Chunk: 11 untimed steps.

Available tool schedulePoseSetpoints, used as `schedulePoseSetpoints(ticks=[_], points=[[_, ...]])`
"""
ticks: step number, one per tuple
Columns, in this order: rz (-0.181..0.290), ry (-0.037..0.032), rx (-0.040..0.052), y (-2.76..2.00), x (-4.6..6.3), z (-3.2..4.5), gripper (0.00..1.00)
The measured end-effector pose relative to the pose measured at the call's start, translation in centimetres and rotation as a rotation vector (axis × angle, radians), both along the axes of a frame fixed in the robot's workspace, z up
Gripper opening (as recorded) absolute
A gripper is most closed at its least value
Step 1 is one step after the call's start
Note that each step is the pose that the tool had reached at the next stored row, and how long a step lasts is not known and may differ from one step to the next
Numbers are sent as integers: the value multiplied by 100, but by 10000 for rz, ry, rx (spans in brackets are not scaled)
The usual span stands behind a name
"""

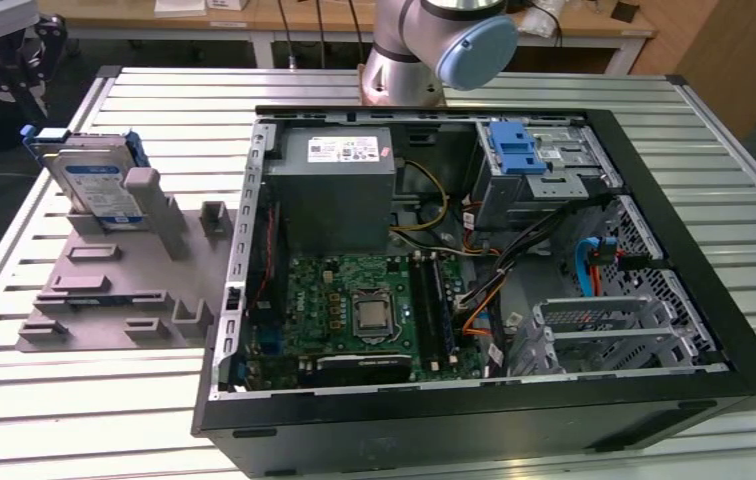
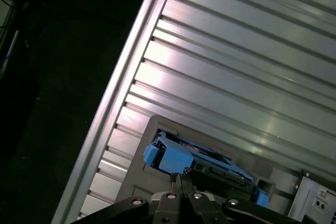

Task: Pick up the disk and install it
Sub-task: 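Pick up the disk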

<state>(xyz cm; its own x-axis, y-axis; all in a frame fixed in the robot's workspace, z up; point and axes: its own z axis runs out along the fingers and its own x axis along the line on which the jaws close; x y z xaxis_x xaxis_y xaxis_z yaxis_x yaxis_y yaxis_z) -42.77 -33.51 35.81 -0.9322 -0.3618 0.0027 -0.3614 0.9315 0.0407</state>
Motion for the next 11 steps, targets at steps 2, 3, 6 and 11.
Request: schedulePoseSetpoints(ticks=[2, 3, 6, 11], points=[[56, 0, 0, 0, 0, 0, 11], [85, 0, 0, 0, 0, 0, 11], [171, 0, 0, 0, 0, 0, 11], [310, 0, 0, 0, 0, 0, 11]])
